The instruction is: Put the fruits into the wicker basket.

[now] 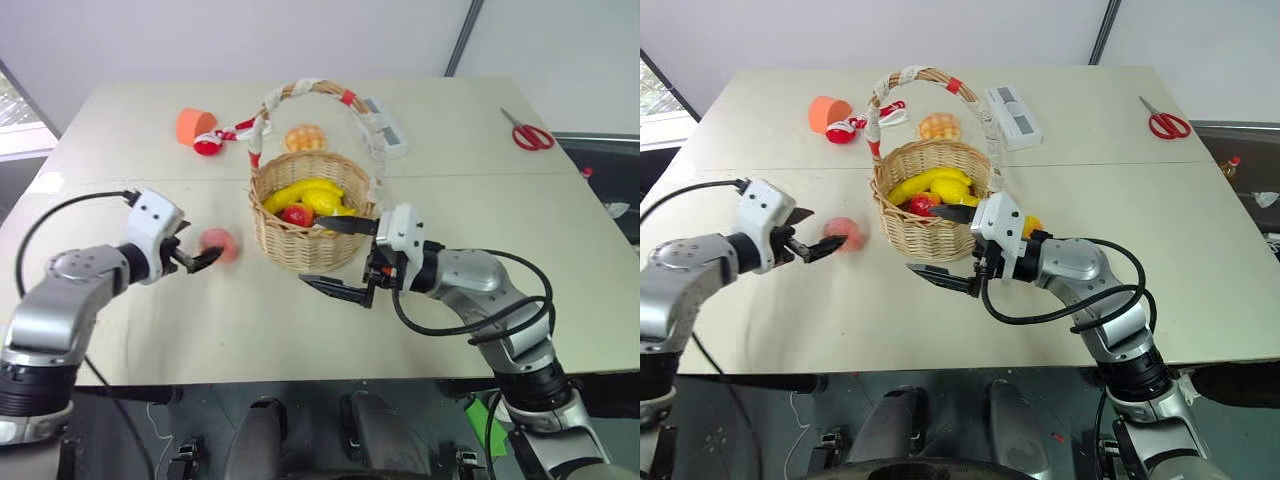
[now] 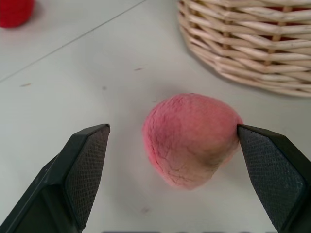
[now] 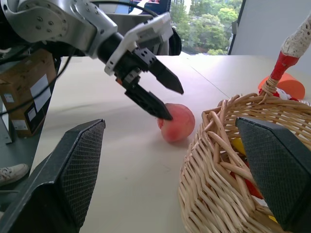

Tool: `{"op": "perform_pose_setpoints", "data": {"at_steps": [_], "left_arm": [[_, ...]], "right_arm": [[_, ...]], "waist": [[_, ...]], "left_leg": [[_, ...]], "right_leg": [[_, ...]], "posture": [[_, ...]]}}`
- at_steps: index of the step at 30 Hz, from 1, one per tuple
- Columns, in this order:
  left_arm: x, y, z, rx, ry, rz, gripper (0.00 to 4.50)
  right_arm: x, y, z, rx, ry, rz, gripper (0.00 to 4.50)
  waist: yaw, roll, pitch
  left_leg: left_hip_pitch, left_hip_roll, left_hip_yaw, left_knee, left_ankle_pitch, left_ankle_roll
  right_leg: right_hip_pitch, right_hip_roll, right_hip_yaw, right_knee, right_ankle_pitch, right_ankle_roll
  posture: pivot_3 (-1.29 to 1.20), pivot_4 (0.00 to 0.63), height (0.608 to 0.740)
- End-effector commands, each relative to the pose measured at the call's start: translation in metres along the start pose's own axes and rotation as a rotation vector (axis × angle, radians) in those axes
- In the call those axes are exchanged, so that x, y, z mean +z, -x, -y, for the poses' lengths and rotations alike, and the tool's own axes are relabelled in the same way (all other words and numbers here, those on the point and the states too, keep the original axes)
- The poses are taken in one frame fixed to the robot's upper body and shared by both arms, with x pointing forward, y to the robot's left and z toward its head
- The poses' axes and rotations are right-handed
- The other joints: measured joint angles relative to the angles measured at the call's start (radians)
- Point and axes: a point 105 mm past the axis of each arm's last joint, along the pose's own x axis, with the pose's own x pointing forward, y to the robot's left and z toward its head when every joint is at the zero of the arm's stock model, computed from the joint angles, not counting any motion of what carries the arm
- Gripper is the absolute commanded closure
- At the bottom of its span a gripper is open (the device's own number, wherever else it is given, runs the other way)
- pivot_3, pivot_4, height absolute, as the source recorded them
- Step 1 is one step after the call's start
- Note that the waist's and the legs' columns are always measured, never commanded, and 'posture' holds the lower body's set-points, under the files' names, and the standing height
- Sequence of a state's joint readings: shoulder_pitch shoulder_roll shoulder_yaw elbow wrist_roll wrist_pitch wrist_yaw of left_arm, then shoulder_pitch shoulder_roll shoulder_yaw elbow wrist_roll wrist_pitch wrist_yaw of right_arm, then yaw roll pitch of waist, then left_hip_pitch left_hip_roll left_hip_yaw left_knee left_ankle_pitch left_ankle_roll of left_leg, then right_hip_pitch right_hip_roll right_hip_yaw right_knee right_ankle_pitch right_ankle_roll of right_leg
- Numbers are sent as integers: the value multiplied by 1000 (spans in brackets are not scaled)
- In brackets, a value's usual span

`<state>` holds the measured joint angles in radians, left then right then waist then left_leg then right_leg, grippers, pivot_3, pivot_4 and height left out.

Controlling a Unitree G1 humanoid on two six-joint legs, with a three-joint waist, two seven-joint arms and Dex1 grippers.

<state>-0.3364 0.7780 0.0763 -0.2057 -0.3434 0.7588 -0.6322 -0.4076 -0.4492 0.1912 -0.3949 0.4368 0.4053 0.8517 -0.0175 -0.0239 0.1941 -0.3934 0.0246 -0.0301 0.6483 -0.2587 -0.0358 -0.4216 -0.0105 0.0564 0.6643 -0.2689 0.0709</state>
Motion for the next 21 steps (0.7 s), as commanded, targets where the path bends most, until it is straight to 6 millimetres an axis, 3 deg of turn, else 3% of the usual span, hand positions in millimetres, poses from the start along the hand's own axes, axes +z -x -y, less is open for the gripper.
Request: {"op": "perform_pose_setpoints", "data": {"at_steps": [1, 4, 5, 8, 11, 14, 21], "left_arm": [[-5, -9, 3, -16, -1, -36, 66], [-13, -14, 1, -18, 15, -67, 66], [-14, -14, 0, -16, 14, -72, 305], [-15, -15, -4, -3, 21, -68, 1387], [-6, -11, -8, 2, 33, -17, 2855], [7, 0, -13, 0, 96, 66, 2855], [-2, 18, -21, 20, 107, 38, 2855]], "right_arm": [[11, -2, -1, 13, 36, 36, 0], [13, -2, -2, 11, 38, 38, 0], [13, -3, -2, 9, 39, 39, 0], [14, -2, -1, 0, 39, 39, 0], [14, -2, -1, -7, 39, 38, 0], [14, 0, -1, -15, 39, 36, 0], [15, -2, 0, -12, 39, 39, 0]], "waist": [[-6, 0, 0], [-14, 0, 0], [-18, 0, 0], [-25, 0, 0], [-24, 0, 0], [-25, 0, 0], [-26, 0, 0]], "left_leg": [[0, -1, 1, 0, 0, 0], [1, 0, 0, 0, 0, 0], [1, 0, 0, 0, 0, 0], [1, 0, 0, 0, 0, 0], [1, 1, 0, 0, 0, 0], [0, 1, 0, 0, 0, 0], [1, 2, 0, 0, 0, 0]], "right_leg": [[0, 0, 0, 0, 0, 0], [0, 1, 0, 1, 0, 0], [0, 1, 0, 1, 0, 0], [-1, 1, 0, 1, 0, 0], [-1, 1, 0, 1, 0, 0], [-1, 1, 0, 1, 0, 0], [-1, 0, 0, 1, 0, 0]], "posture": [[0, 150, 740], [0, 150, 740], [0, 150, 740], [0, 150, 740], [0, 150, 740], [0, 150, 740], [0, 150, 740]]}}
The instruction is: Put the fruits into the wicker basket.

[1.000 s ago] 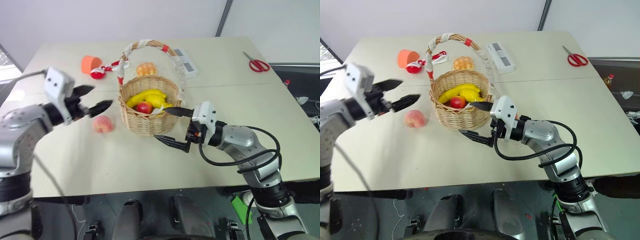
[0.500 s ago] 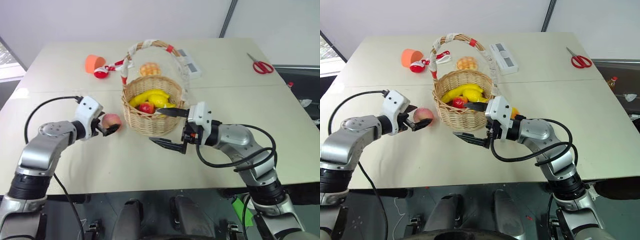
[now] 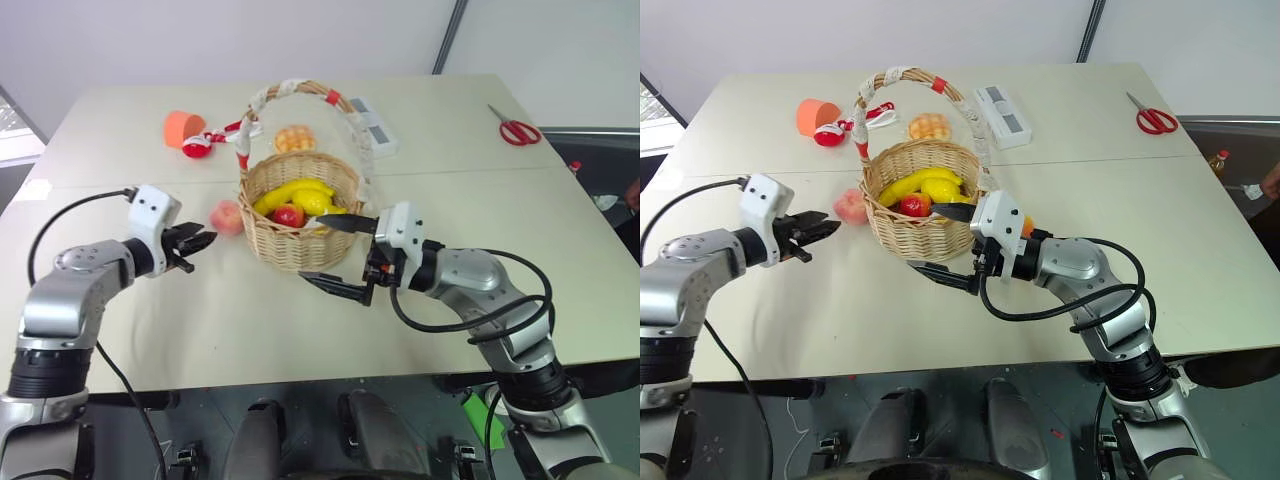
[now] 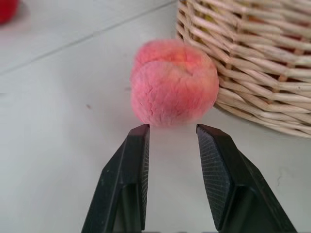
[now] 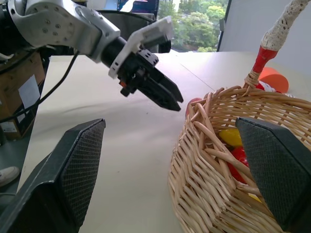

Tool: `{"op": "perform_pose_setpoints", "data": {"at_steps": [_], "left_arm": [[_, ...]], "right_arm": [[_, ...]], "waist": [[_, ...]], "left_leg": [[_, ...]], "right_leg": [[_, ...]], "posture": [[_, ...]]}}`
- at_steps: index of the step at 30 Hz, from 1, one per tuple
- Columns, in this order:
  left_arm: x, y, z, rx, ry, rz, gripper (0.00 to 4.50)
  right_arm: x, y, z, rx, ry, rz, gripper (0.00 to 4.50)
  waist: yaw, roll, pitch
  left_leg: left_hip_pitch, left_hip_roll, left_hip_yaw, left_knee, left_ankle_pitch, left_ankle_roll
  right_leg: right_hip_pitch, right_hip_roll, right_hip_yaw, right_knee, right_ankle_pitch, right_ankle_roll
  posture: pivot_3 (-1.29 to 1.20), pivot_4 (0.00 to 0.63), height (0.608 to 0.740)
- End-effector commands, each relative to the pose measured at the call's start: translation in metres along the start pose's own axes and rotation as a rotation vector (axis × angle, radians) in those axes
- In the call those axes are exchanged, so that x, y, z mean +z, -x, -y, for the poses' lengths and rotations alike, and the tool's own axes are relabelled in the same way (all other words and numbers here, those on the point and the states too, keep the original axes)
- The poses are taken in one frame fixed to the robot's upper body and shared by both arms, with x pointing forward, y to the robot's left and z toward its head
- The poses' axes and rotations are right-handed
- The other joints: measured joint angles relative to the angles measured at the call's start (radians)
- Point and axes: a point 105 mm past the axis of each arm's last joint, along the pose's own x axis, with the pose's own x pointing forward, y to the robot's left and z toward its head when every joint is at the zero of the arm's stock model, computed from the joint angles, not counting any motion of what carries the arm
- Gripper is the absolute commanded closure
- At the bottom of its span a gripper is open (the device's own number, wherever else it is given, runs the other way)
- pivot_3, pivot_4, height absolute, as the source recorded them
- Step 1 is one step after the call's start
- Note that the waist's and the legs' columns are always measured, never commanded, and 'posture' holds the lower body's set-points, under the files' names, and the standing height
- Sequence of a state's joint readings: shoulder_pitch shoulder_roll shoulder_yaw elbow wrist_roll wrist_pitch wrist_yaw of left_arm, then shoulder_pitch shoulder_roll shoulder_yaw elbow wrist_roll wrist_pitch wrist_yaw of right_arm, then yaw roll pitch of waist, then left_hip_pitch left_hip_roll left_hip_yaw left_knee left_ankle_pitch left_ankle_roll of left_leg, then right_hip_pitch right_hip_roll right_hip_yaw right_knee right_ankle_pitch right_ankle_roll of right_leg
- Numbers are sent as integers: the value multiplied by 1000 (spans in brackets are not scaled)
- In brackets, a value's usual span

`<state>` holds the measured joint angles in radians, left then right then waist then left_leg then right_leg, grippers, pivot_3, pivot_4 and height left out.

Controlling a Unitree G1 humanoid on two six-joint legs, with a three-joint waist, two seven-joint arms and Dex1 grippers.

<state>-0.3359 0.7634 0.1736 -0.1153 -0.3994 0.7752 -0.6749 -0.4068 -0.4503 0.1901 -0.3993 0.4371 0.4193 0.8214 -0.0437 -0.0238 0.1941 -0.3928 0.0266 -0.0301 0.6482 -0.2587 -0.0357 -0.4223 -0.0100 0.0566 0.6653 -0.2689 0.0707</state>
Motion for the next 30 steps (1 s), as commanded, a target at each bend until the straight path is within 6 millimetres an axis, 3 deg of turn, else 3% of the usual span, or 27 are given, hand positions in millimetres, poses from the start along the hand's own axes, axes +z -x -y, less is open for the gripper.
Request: {"op": "perform_pose_setpoints", "data": {"at_steps": [1, 5, 6, 8, 12, 13, 19, 30], "left_arm": [[6, 11, -1, 2, -34, 14, 2855], [11, 16, 2, -10, -27, 39, 2855], [14, 18, 8, -43, -36, 54, 2633], [19, 20, 18, -83, -53, 72, 2146], [25, 21, 19, -72, -101, 73, 187], [25, 21, 18, -68, -110, 72, 84], [28, 16, 11, -7, -211, 45, 84], [26, -10, 14, -83, -273, -19, 84]], "right_arm": [[16, -3, -3, 19, 45, 49, 0], [17, -5, -3, 28, 45, 53, 0], [17, -5, -2, 30, 45, 53, 0], [17, -6, -2, 32, 45, 54, 0], [17, -6, -2, 37, 42, 52, 0], [17, -6, -2, 38, 41, 52, 0], [18, -6, -1, 42, 39, 48, 0], [17, -8, 0, 38, 42, 56, 0]], "waist": [[1, 0, 0], [2, 0, 0], [2, 0, 0], [2, 0, 0], [0, 0, 0], [-1, 0, 0], [2, 0, 0], [1, 0, 0]], "left_leg": [[0, 0, 0, 0, 0, 0], [0, 0, 0, 0, 0, 0], [0, 0, 0, 0, 0, 0], [0, 0, 0, 0, 0, 0], [0, 0, 0, 0, 0, 0], [0, 0, 0, 0, 0, 0], [0, 0, 0, 0, 0, 0], [0, -1, 0, 0, 0, 0]], "right_leg": [[0, 0, 0, 0, 0, 0], [0, 0, 0, 0, 0, 0], [0, 0, 0, 0, 0, 0], [0, 0, 0, 0, 0, 0], [0, 0, 0, 0, 0, 0], [0, 0, 0, 0, 0, 0], [0, 0, 0, 0, 0, 0], [0, 0, 0, 0, 0, 0]], "posture": [[0, 150, 740], [0, 150, 740], [0, 150, 740], [0, 150, 740], [0, 150, 740], [0, 150, 740], [0, 150, 740], [0, 150, 740]]}}
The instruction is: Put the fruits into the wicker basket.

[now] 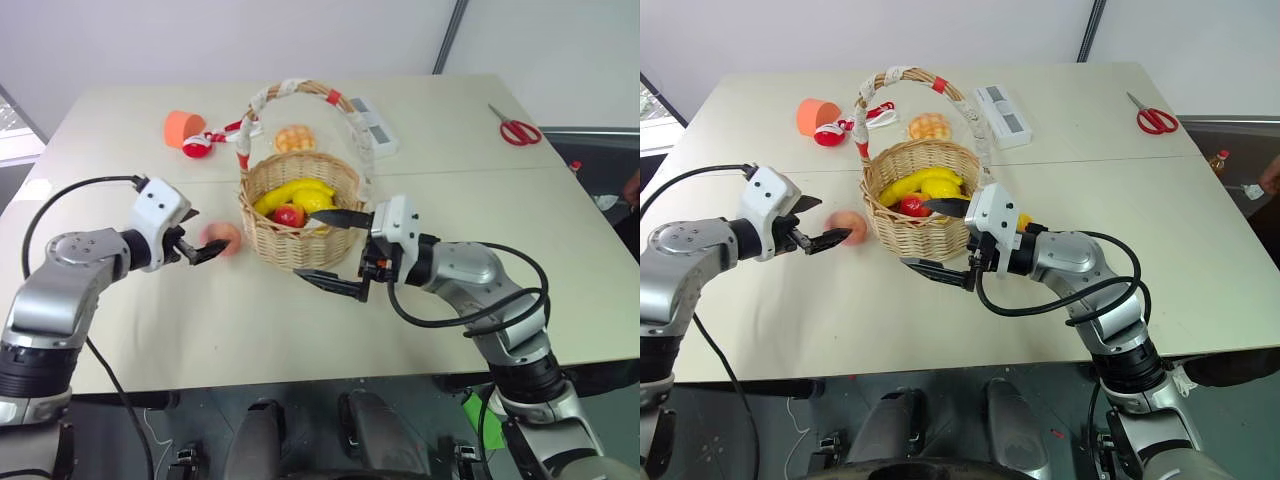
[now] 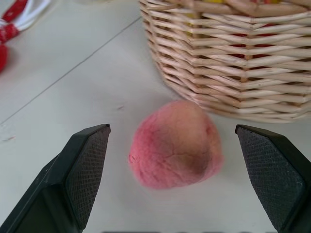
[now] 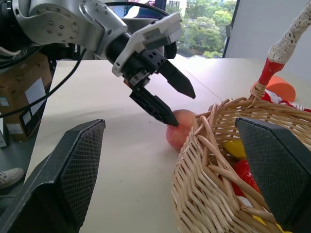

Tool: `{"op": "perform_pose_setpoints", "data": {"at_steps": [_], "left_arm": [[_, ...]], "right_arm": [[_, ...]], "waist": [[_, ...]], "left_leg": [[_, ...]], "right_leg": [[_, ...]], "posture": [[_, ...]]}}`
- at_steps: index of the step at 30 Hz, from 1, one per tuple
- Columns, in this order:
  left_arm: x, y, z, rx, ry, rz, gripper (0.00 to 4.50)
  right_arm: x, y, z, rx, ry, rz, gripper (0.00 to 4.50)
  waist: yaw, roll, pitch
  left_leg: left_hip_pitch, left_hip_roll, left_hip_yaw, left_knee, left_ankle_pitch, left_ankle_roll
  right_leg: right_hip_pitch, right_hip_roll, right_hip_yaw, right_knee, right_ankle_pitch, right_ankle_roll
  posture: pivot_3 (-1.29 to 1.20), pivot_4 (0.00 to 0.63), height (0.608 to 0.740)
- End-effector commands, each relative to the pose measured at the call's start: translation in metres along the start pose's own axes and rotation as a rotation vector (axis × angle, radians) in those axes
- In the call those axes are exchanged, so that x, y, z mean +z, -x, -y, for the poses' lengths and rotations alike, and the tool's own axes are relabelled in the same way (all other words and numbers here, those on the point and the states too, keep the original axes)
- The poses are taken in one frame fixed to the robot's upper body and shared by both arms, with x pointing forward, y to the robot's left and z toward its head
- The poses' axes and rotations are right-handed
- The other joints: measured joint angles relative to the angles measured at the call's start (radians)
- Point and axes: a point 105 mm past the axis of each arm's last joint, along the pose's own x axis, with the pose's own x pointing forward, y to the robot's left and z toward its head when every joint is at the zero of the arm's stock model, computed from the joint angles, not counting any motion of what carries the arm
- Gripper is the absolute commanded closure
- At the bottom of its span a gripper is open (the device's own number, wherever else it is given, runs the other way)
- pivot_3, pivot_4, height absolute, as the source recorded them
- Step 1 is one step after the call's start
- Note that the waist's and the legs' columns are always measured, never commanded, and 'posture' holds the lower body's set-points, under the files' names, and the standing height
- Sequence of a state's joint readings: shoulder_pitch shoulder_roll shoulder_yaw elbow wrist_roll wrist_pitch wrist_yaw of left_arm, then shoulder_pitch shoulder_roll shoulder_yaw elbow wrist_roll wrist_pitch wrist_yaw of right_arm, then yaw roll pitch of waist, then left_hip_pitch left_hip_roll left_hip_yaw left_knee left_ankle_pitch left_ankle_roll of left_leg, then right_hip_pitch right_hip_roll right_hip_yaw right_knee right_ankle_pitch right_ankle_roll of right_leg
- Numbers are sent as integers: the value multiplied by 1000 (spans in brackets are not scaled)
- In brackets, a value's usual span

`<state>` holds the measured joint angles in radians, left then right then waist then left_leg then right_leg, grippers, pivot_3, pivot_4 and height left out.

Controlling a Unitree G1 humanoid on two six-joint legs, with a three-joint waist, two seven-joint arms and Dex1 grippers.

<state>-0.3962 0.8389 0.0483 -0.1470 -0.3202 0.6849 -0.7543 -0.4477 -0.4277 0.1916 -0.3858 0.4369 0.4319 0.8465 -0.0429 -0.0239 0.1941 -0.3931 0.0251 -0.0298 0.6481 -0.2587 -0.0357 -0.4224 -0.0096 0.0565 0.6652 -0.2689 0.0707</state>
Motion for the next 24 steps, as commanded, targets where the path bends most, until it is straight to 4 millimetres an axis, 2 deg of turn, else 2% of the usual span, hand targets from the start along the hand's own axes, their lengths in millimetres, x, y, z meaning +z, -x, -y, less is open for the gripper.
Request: {"op": "perform_pose_setpoints", "data": {"at_steps": [1, 5, 14, 17, 19, 20, 24], "left_arm": [[3, -6, -4, -1, -41, -21, 84], [-5, -18, -4, -13, -44, -65, 84], [-5, -36, 0, -43, -6, -34, 84], [-5, -35, 0, -41, -2, -27, 949], [-6, -32, -3, -24, -5, -35, 1916], [-6, -29, -5, -14, -8, -38, 2182], [-3, -10, -16, 22, 31, 11, 2182]], "right_arm": [[10, -2, 0, 4, 35, 36, 0], [10, -1, 0, -4, 36, 35, 0], [10, 0, 0, -12, 38, 34, 0], [10, 0, 0, -14, 40, 32, 0], [10, 1, 0, -15, 40, 30, 0], [10, 1, 0, -16, 41, 30, 0], [9, 2, -1, -19, 42, 27, 0]], "waist": [[0, 0, 0], [1, 0, 0], [0, 0, 0], [0, 0, 0], [0, 0, 0], [0, 0, 0], [-2, 0, 0]], "left_leg": [[0, 0, 0, 0, 0, 0], [0, -1, 0, 0, 0, 0], [0, -1, 0, 0, 0, 0], [0, -1, 0, 0, 0, 0], [0, -1, 0, 0, 0, 0], [0, -1, 0, 0, 0, 0], [0, 0, 0, 0, 0, 0]], "right_leg": [[0, 0, 0, 0, 0, 0], [0, 0, 0, 0, 0, 0], [0, 0, 0, 0, 0, 0], [0, 0, 0, 0, 0, 0], [0, 0, 0, 0, 0, 0], [0, 0, 0, 0, 0, 0], [0, 0, 0, 0, 0, 0]], "posture": [[0, 150, 740], [0, 150, 740], [0, 150, 740], [0, 150, 740], [0, 150, 740], [0, 150, 740], [0, 150, 740]]}}
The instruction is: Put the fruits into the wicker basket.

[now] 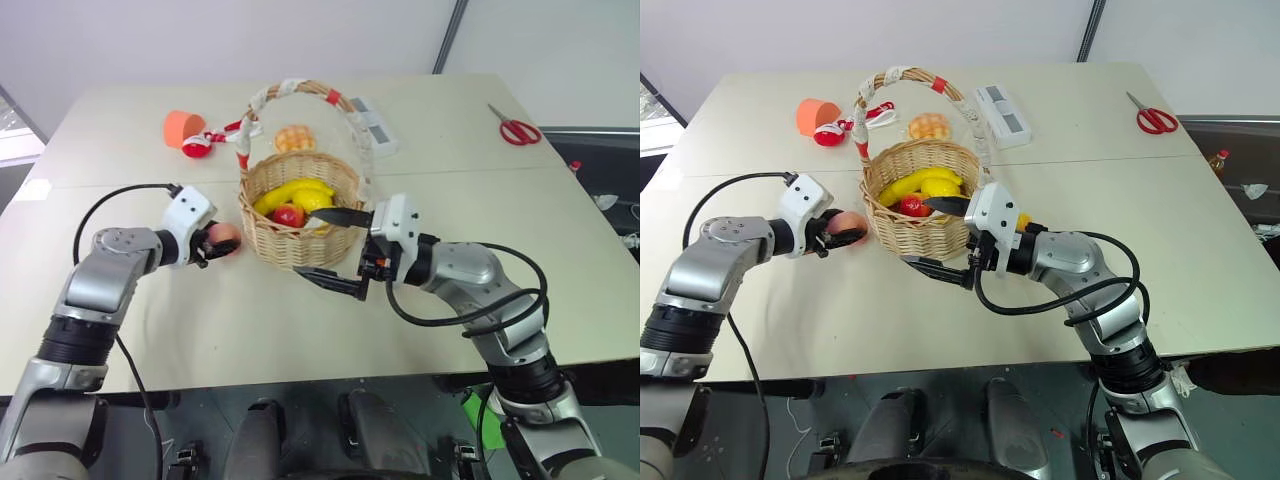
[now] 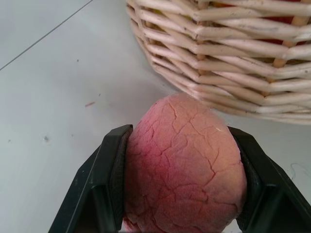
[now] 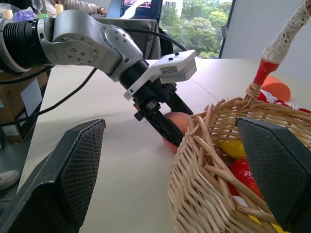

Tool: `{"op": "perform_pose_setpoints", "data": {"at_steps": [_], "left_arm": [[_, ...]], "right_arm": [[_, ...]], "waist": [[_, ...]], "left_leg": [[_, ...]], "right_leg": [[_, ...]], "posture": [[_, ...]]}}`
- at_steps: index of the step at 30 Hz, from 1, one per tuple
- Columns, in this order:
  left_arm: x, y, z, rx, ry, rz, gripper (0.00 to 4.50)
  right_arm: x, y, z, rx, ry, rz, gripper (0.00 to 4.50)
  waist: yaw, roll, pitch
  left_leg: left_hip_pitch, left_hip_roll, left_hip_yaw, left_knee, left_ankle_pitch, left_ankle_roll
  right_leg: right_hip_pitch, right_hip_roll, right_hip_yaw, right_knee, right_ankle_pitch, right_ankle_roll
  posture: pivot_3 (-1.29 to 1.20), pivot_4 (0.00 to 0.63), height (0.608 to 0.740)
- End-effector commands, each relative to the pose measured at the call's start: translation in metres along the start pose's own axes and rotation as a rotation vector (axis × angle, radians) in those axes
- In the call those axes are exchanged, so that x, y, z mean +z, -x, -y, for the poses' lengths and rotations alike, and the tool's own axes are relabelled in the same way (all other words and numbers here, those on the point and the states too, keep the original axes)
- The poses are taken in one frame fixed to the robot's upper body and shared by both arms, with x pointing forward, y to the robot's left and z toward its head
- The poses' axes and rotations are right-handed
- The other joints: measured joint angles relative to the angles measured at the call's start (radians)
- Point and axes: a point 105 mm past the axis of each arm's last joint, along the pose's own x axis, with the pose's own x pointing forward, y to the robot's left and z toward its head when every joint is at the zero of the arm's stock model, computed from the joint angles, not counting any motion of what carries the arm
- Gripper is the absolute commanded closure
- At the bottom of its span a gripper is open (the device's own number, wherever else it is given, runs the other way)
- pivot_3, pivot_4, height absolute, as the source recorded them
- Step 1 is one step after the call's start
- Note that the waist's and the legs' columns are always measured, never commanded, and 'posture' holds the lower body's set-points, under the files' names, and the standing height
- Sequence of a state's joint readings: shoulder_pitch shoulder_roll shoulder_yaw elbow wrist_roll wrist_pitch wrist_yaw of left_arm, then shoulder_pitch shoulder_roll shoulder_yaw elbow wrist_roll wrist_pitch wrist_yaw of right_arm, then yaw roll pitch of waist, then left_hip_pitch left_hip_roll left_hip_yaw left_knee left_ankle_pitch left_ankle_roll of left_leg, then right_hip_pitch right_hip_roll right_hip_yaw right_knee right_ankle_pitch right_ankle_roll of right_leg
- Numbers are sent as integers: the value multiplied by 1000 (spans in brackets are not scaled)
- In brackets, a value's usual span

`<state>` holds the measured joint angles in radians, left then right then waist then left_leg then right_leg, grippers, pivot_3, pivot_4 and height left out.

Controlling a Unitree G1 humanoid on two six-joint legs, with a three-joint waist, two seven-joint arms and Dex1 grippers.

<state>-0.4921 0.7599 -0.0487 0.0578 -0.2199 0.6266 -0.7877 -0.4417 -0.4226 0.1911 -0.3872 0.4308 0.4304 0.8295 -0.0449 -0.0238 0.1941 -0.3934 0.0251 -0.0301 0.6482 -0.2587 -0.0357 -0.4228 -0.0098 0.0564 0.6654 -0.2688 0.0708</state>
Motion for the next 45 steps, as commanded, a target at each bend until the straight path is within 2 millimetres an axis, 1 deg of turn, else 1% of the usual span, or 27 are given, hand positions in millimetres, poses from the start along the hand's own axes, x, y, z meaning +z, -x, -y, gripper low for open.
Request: {"op": "perform_pose_setpoints", "data": {"at_steps": [1, 4, 5, 7, 8, 9, 11, 13, 15, 16, 17, 18, 20, 22, 23, 24, 25, 26, 29, 32, 34, 35, 36, 38, 39, 41, 45], "left_arm": [[20, 30, -17, 64, 31, 127, 2182], [46, 64, -27, 86, 132, 345, 2182], [60, 77, -25, 68, 155, 434, 2182], [83, 90, -13, 17, 155, 541, 2182], [93, 87, 0, -18, 112, 547, 2182], [99, 83, 9, -39, 82, 543, 2182], [116, 62, 35, -100, -3, 516, 2182], [130, 44, 53, -135, -66, 509, 2182], [140, 27, 60, -134, -90, 502, 2182], [142, 22, 61, -130, -97, 499, 2182], [144, 11, 59, -106, -87, 487, 2182], [143, 4, 58, -96, -67, 477, 2182], [143, -4, 57, -87, -44, 465, 2182], [139, -12, 58, -83, -32, 443, 1270], [139, -13, 63, -113, -30, 453, 919], [139, -12, 67, -138, -43, 465, 335], [139, -10, 70, -154, -59, 484, 44], [140, -9, 72, -169, -70, 499, 44], [136, -1, 75, -214, -106, 535, 44], [131, 13, 84, -303, -150, 577, 44], [119, 21, 93, -398, -145, 546, 44], [114, 29, 100, -456, -174, 542, 44], [110, 34, 105, -492, -195, 540, 44], [106, 39, 110, -535, -175, 522, 44], [104, 41, 112, -549, -159, 515, 44], [101, 43, 117, -563, -192, 505, 44], [94, 37, 118, -520, -194, 472, 44]], "right_arm": [[10, 2, -3, 0, 43, 27, 0], [10, 3, -4, -3, 42, 26, 0], [10, 4, -4, -3, 42, 25, 0], [9, 4, -4, -1, 41, 23, 0], [10, 3, -2, 0, 42, 23, 0], [10, 3, -1, 0, 43, 23, 0], [10, 2, 3, -6, 46, 23, 0], [10, 3, 8, -18, 49, 20, 0], [9, 7, 12, -38, 49, 8, 0], [9, 8, 13, -44, 49, 4, 0], [7, 13, 16, -63, 48, -7, 0], [5, 18, 20, -85, 42, -21, 0], [3, 24, 23, -109, 35, -36, 0], [1, 42, 34, -190, 8, -58, 0], [-7, 59, 44, -275, -21, -116, 0], [-15, 75, 52, -352, -32, -177, 0], [-22, 86, 56, -406, -39, -224, 0], [-27, 94, 58, -448, -48, -264, 0], [-37, 108, 66, -584, -112, -325, 0], [-43, 116, 78, -720, -272, -308, 0], [-46, 114, 80, -758, -365, -306, 0], [-51, 113, 80, -778, -411, -329, 0], [-54, 112, 81, -791, -438, -349, 0], [-60, 111, 79, -798, -464, -398, 0], [-61, 110, 78, -797, -477, -409, 0], [-62, 106, 75, -777, -504, -422, 0], [-75, 100, 69, -766, -556, -537, 0]], "waist": [[0, 0, 0], [2, 0, 0], [3, 0, 0], [3, 0, 0], [5, 0, 0], [9, 0, 0], [17, 0, 0], [26, 0, 0], [27, 0, 0], [25, 0, 0], [22, 0, 0], [22, 0, 0], [20, 0, 0], [20, 0, 0], [23, 0, 0], [25, 0, 0], [28, 0, 0], [31, 0, 0], [25, 0, 0], [15, 0, 0], [5, 0, 0], [1, 0, 0], [-1, 0, 0], [2, 1, 0], [4, 1, 0], [6, 1, 0], [2, 1, 0]], "left_leg": [[0, 1, 0, 0, 0, 0], [-1, 2, 0, 0, 0, 0], [-1, 2, 0, 0, 0, 0], [-1, 2, 0, 1, 0, 0], [-1, 2, 0, 1, 0, 0], [-1, 2, 0, 1, 0, 0], [-1, 0, -1, 1, 0, 0], [0, -1, -1, 2, 0, 0], [0, -3, -1, 2, 0, 0], [0, -4, -1, 1, 0, 0], [0, -4, -1, 1, 0, 0], [0, -4, 0, 0, 0, 0], [0, -3, 0, 0, 0, 0], [0, -3, 0, 0, 0, 0], [0, -3, -1, 0, 0, 0], [-1, -3, -1, 0, 0, 0], [-1, -3, 0, 0, 0, 0], [-1, -4, 0, 0, 0, 0], [-1, -4, 0, 0, 0, 0], [0, -2, 1, 0, 0, 0], [0, -1, 1, 0, 0, 0], [0, -1, 1, 0, 0, 0], [0, -1, 1, 0, 0, 0], [0, -1, 1, 0, 0, 0], [0, -1, 1, 0, 0, 0], [-1, -2, 0, 0, 0, 0], [-1, -3, 1, 0, 0, 0]], "right_leg": [[0, 0, 0, 0, 0, 0], [-1, -1, 0, 0, 0, 0], [-1, -1, 0, 0, 0, 0], [-1, -1, 0, 0, 0, 0], [-1, -1, 0, 0, 0, 0], [0, -1, 0, 0, 0, 0], [1, -1, -1, 0, 0, 0], [2, -1, 0, 0, 0, 1], [2, -2, 0, -1, 0, 1], [2, -1, 0, -1, 0, 1], [2, -1, 0, -1, 0, 1], [1, -1, 1, -1, 0, 1], [0, 0, 1, 0, 0, 1], [0, 0, 1, 0, 0, 1], [0, 0, 1, 0, 0, 1], [0, 0, 1, 0, 0, 1], [0, 0, 1, 0, 0, 1], [0, -1, 1, -1, 0, 1], [0, -1, 1, -1, 0, 1], [0, 0, 3, 0, 0, 0], [0, 0, 3, 1, 0, 0], [0, 0, 3, 1, 0, 0], [0, 1, 3, 1, 0, 0], [0, 1, 3, 1, 0, 0], [0, 1, 2, 0, 0, 0], [0, 1, 2, 0, 0, 0], [0, 0, 3, 0, 0, 1]], "posture": [[0, 150, 740], [0, 150, 740], [0, 150, 740], [0, 150, 740], [0, 150, 740], [0, 150, 740], [0, 150, 740], [0, 150, 740], [0, 150, 740], [0, 150, 740], [0, 150, 740], [0, 150, 740], [0, 150, 740], [0, 150, 740], [0, 150, 740], [0, 150, 740], [0, 150, 740], [0, 150, 740], [0, 150, 740], [0, 150, 740], [0, 150, 740], [0, 150, 740], [0, 150, 740], [0, 150, 740], [0, 150, 740], [0, 150, 740], [0, 150, 740]]}}
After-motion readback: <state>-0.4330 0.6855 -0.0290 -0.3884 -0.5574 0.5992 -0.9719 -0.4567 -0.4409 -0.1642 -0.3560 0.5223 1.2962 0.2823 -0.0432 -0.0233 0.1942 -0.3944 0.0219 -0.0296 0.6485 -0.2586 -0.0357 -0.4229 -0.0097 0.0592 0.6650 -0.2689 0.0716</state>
